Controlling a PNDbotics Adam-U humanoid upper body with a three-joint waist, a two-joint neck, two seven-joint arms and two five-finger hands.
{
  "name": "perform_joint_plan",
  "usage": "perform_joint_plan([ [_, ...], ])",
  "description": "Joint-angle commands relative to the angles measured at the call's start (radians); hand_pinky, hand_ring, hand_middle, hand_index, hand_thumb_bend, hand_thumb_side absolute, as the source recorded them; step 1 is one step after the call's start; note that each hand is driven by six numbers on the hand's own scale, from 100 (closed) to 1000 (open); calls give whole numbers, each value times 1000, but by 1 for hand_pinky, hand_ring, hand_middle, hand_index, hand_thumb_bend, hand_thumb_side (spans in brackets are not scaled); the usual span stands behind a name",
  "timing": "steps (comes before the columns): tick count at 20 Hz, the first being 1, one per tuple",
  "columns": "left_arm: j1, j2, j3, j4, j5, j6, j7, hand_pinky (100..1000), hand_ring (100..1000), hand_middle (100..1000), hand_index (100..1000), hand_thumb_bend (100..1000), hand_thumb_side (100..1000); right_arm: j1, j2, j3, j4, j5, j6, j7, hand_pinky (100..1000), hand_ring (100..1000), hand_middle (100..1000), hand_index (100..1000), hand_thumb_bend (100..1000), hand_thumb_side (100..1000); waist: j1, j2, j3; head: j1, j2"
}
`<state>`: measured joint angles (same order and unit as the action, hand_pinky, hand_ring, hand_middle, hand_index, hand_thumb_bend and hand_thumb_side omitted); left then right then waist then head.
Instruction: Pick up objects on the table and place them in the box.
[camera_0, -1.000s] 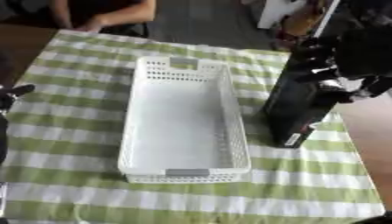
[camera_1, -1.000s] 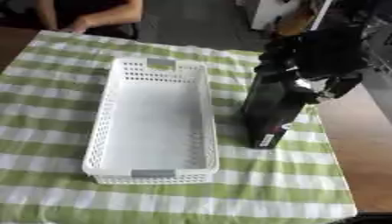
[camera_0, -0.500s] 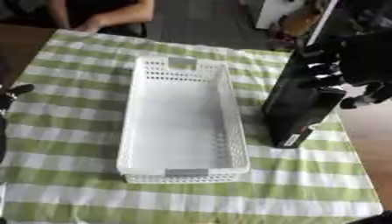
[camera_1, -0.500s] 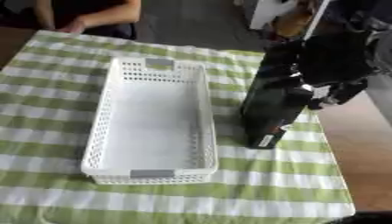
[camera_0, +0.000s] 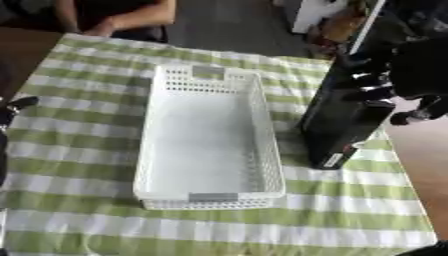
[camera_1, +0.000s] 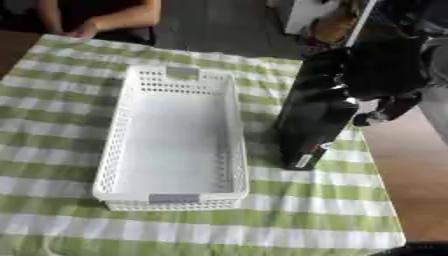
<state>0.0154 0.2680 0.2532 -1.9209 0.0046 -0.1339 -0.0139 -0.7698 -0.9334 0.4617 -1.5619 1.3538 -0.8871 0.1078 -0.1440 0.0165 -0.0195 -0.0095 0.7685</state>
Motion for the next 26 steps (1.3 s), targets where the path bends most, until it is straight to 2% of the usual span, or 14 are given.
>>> perform_joint_plan([
  [1, -5, 20, -1, -10, 0, -2, 0, 778, 1000, 1000, 898, 179, 1000, -4, -36, -17, 8, 2, 1, 5, 1000, 1000, 1000, 1000, 472, 337, 4, -9, 0, 0, -9],
  [9, -5, 20, -2, -10, 1, -2, -1, 779, 1000, 1000, 897, 177, 1000, 6, -34, -20, 33, 20, 7, -2, 1000, 1000, 1000, 1000, 454, 337, 5, -7, -1, -1, -8],
  [23, -8, 18, -5, -11, 4, -2, -5, 779, 1000, 1000, 897, 178, 1000, -20, 7, -17, 104, 47, 4, -14, 1000, 1000, 1000, 1000, 431, 337, 6, -6, 9, -8, -11],
  [26, -8, 18, -5, -10, 4, -2, -5, 779, 1000, 1000, 896, 178, 1000, -26, 16, -16, 117, 55, 4, -19, 1000, 1000, 1000, 1000, 403, 333, 6, -6, 9, -8, -11],
])
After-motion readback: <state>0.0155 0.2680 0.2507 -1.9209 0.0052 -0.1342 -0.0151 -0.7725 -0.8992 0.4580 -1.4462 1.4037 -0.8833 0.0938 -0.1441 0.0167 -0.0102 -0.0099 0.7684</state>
